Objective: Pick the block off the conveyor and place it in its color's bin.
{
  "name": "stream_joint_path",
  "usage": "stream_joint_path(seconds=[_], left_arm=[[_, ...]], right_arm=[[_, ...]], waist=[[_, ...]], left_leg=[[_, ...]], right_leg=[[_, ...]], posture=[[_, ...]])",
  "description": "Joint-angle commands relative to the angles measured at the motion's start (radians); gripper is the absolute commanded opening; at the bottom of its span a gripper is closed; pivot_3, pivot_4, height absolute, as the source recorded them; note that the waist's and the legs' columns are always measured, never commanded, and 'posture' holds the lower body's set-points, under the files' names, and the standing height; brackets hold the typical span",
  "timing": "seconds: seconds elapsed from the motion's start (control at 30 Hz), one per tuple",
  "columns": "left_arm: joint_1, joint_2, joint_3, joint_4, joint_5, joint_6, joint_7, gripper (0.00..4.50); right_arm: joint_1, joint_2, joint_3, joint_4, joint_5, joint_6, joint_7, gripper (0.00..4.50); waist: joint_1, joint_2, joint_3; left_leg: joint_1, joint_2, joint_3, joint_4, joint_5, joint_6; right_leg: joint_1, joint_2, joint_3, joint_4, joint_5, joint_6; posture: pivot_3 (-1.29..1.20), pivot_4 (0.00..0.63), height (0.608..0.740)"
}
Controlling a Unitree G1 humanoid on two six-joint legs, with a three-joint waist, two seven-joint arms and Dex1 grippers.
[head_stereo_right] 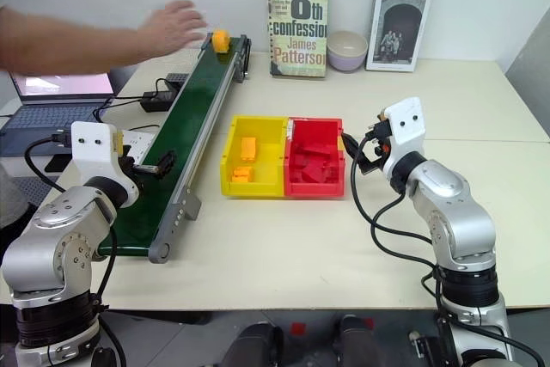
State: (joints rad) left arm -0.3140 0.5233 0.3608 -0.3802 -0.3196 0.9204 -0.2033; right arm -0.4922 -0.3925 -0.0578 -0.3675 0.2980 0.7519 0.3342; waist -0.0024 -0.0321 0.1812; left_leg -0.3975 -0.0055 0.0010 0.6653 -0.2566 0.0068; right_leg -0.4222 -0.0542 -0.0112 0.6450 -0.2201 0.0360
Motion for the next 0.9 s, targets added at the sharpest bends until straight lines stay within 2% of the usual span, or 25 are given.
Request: stream_joint_path(seconds=[0.03,0.53,0.73,0.9], left_arm=[[0.003,0.017,-0.001,-0.046,-0.014,0.007,-0.017,4.45],[0.028,-0.014,0.028,-0.103,-0.052,0.032,0.009,4.45],[0.034,-0.068,0.054,-0.109,-0.053,-0.003,0.052,4.45],[0.016,-0.118,0.034,-0.057,-0.035,-0.101,0.069,4.45]], right_arm=[[-0.019,-0.019,-0.028,-0.031,0.014,-0.005,0.011,4.5],[-0.045,-0.039,-0.025,0.004,0.024,-0.014,0.046,4.5],[-0.104,-0.061,-0.008,0.039,0.101,-0.046,0.189,4.5],[-0.159,-0.077,0.017,0.084,0.204,-0.089,0.401,4.5]], waist=[[0.0,0.0,0.0],[0.0,0.0,0.0],[0.0,0.0,0.0],[0.0,0.0,0.0]], left_leg=[[0.0,0.0,0.0,0.0,0.0,0.0],[0.0,0.0,-0.001,0.0,0.0,0.0],[0.0,0.0,0.001,0.0,0.0,0.0],[0.0,0.0,-0.001,0.0,0.0,0.0]], right_leg=[[0.0,0.0,0.0,0.0,0.0,0.0],[0.0,0.0,0.0,0.0,0.0,0.0],[0.0,0.0,0.0,-0.001,0.0,0.0],[0.0,0.0,0.0,-0.001,0.0,0.0]], posture=[[0.0,0.15,0.74],[0.0,0.15,0.74],[0.0,0.15,0.74],[0.0,0.15,0.74]])
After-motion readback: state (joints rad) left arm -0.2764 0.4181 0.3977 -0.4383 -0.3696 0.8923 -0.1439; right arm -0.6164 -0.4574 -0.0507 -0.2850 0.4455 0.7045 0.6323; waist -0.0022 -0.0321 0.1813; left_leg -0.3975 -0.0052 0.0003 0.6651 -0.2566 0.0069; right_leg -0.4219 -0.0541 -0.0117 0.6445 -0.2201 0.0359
